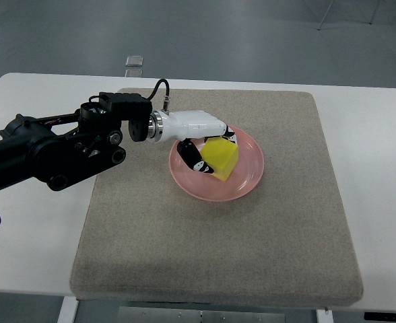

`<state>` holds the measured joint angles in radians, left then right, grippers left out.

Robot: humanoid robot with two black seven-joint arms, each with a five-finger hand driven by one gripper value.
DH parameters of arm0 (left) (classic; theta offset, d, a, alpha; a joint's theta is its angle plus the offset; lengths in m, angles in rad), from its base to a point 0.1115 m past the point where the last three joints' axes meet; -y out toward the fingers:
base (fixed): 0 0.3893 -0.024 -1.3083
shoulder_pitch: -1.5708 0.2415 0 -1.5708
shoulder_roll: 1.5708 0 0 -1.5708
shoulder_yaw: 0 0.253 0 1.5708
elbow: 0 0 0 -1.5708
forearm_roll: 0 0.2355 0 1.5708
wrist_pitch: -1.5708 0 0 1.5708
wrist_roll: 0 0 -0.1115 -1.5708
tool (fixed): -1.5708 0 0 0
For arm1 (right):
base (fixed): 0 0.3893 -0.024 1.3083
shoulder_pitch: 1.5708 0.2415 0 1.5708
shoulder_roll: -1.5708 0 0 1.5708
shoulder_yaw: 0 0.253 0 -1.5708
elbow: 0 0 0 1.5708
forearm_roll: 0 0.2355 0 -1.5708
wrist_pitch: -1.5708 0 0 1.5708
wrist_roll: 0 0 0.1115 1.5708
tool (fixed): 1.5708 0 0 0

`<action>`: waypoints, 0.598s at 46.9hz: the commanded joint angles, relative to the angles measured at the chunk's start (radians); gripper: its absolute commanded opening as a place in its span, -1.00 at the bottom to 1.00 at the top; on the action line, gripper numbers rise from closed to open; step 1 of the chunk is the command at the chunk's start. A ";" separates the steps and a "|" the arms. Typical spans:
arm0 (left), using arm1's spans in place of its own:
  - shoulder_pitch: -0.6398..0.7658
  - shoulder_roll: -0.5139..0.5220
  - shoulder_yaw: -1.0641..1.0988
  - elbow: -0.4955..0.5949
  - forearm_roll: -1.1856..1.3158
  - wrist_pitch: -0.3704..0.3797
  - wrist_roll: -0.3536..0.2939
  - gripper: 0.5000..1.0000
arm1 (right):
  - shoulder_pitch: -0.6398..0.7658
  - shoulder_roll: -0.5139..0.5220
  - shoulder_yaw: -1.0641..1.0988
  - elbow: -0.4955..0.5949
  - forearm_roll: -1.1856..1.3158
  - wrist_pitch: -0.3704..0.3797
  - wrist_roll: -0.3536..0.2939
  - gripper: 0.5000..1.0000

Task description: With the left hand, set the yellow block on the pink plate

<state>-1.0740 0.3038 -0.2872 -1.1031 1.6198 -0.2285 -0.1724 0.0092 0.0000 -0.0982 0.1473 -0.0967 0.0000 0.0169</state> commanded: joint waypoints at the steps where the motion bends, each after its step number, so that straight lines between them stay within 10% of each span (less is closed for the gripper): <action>1: -0.001 0.001 0.000 0.000 -0.001 -0.009 0.001 0.23 | 0.000 0.000 0.000 0.000 0.000 0.000 0.000 0.69; 11: -0.001 0.011 -0.003 -0.003 -0.014 -0.015 0.002 0.97 | 0.000 0.000 0.000 0.000 0.000 0.000 0.000 0.69; 28: -0.021 0.101 -0.142 -0.003 -0.253 -0.183 0.002 0.98 | 0.000 0.000 0.000 0.000 0.000 0.000 0.000 0.69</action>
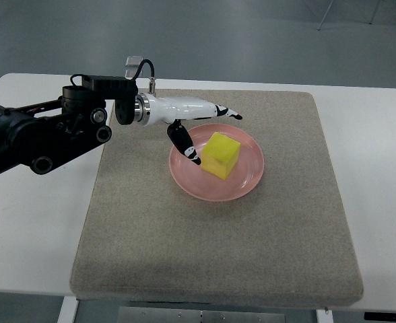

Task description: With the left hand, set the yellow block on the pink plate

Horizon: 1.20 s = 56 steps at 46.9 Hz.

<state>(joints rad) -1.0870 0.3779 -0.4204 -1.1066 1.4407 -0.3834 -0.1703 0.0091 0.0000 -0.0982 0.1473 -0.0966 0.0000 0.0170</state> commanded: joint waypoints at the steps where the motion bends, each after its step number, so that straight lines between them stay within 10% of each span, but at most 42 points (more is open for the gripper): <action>1: -0.010 0.038 -0.009 0.001 -0.103 -0.032 0.000 0.98 | 0.000 0.000 0.000 0.000 0.000 0.000 0.000 0.69; 34: 0.013 0.153 -0.014 0.367 -1.329 -0.087 0.024 0.98 | 0.000 0.000 0.000 0.000 0.000 0.000 0.000 0.69; 56: 0.021 0.075 -0.073 0.668 -1.577 -0.227 0.353 0.98 | 0.000 0.000 0.000 0.000 0.000 0.000 0.000 0.69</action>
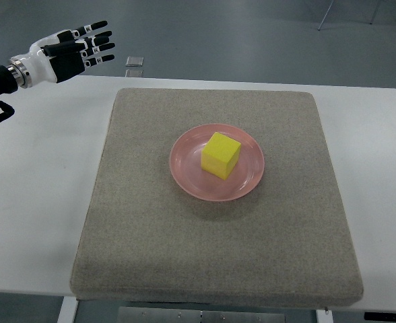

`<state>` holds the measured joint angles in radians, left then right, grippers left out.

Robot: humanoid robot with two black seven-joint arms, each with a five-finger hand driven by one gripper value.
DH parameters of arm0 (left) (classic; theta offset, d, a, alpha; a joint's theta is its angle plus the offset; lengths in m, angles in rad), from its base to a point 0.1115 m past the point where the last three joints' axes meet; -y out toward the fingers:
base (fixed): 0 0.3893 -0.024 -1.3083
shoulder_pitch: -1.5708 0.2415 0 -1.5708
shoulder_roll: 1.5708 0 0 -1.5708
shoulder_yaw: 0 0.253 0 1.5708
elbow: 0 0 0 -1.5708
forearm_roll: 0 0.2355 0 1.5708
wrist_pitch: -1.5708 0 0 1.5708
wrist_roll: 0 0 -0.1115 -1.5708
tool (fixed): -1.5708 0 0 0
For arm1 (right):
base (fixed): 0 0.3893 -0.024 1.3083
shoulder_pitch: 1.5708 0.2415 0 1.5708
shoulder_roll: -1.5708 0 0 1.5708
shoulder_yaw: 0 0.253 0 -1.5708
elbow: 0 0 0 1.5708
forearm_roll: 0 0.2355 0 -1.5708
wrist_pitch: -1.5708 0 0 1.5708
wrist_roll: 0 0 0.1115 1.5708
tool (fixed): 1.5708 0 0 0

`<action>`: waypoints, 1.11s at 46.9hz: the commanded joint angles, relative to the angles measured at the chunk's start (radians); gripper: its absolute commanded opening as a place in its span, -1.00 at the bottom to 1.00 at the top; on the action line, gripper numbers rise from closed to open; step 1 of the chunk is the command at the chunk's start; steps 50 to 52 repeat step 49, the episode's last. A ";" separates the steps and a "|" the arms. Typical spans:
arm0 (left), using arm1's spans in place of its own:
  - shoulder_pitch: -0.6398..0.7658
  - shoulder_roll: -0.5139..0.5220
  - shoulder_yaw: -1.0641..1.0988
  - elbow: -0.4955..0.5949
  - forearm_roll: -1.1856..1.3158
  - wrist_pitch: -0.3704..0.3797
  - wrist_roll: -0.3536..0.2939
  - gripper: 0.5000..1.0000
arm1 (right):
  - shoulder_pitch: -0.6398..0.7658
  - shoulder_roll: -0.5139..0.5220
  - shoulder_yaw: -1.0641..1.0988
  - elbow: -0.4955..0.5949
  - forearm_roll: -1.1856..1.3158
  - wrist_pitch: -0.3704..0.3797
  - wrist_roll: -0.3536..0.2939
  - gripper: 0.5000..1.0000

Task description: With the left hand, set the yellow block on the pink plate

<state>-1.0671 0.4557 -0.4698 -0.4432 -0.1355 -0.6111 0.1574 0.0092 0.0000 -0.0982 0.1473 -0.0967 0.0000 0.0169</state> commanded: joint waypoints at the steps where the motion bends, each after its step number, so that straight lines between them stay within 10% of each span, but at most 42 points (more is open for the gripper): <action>1: 0.003 -0.003 -0.036 0.003 -0.001 0.000 0.030 0.98 | 0.000 0.000 0.002 0.000 0.000 0.000 0.000 0.69; 52: 0.098 -0.063 -0.164 -0.026 -0.036 0.000 0.057 0.98 | -0.026 0.000 -0.005 0.015 -0.006 0.011 -0.018 0.69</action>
